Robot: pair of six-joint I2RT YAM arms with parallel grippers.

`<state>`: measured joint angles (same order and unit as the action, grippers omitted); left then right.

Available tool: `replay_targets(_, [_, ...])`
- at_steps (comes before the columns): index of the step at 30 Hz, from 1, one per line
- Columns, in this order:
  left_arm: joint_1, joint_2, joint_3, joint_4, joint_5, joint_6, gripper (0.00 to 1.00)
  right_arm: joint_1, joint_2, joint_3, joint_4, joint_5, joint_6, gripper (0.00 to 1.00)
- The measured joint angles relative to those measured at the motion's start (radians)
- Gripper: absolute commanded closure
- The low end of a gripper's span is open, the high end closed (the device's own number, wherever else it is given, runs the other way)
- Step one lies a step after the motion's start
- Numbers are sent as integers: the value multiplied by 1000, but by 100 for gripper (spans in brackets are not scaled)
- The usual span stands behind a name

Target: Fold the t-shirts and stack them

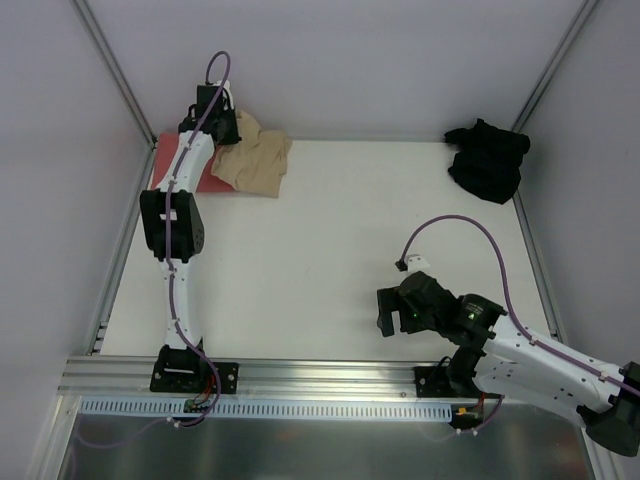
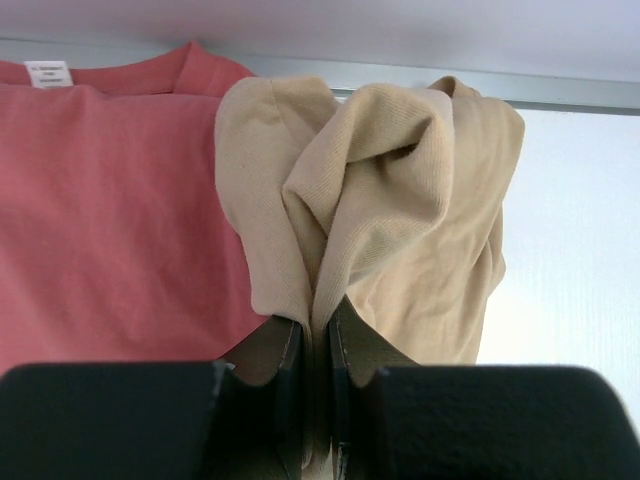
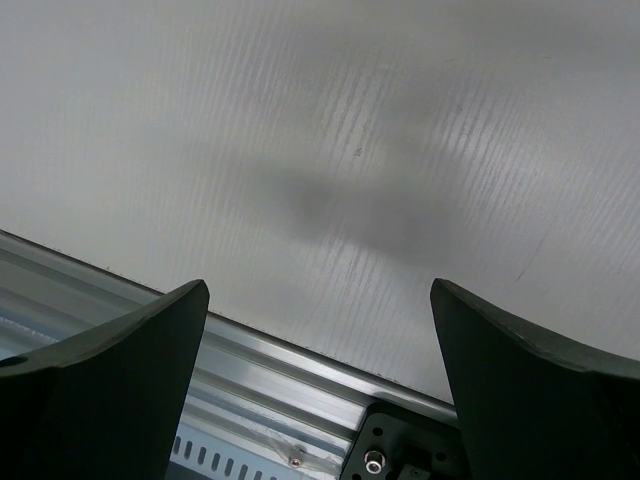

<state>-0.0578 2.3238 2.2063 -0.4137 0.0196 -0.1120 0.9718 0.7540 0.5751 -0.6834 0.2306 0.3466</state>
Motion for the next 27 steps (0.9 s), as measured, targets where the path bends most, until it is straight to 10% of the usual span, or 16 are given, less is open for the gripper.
replay_targets(27, [89, -109, 13, -42, -28, 21, 100, 0, 27, -14, 38, -18, 0, 0])
